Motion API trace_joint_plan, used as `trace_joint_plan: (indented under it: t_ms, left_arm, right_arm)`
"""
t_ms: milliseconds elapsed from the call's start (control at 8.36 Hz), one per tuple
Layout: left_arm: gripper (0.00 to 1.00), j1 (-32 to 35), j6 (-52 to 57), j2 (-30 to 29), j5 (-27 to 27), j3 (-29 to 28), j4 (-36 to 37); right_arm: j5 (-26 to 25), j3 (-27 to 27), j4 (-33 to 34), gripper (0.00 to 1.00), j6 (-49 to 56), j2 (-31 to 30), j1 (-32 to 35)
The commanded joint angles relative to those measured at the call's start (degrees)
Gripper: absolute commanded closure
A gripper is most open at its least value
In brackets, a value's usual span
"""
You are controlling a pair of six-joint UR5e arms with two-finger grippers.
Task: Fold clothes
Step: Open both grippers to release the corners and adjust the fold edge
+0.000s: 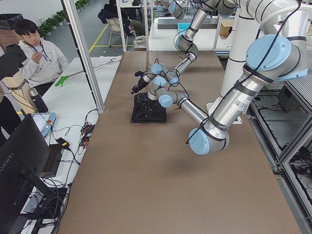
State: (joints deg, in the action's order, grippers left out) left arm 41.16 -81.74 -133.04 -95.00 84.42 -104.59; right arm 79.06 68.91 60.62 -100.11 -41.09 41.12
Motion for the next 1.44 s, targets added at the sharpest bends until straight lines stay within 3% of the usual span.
trace_joint_plan:
  t_ms: [0,120,359,479,598,838,1077,1316]
  left_arm:
    - [0.0,0.0,-0.1,0.2,0.0,-0.1,0.0]
    - [0.0,-0.1,-0.1,0.2,0.1,-0.1,0.0]
    - [0.0,-0.1,-0.1,0.3,0.1,-0.1,0.0]
    - [0.0,-0.2,-0.2,0.3,0.1,-0.1,0.0]
    - [0.0,-0.2,-0.2,0.3,0.1,0.0,0.0]
    - [0.0,-0.2,-0.2,0.2,0.1,-0.1,0.0]
    - [0.0,-0.2,-0.2,0.2,0.0,-0.1,0.0]
    - [0.0,-0.2,-0.2,0.3,0.1,-0.1,0.0]
  right_arm:
    - [3.8,7.0,6.1,0.09,0.1,-1.5,-0.1]
    - [3.9,10.1,6.9,0.09,-2.3,-4.8,-0.6]
    - [3.0,9.0,6.9,0.13,-3.8,-7.0,-3.5]
    - [2.2,6.3,6.5,0.39,-7.0,-6.5,-3.7]
    - [1.5,5.5,6.3,0.72,-7.4,-5.3,-3.7]
    - [1.4,5.4,6.3,1.0,-7.3,-4.7,-3.7]
    - [1.4,5.4,6.2,1.0,-6.6,-4.2,-2.8]
    - [-0.6,0.3,3.0,1.0,-5.7,-3.3,-2.0]
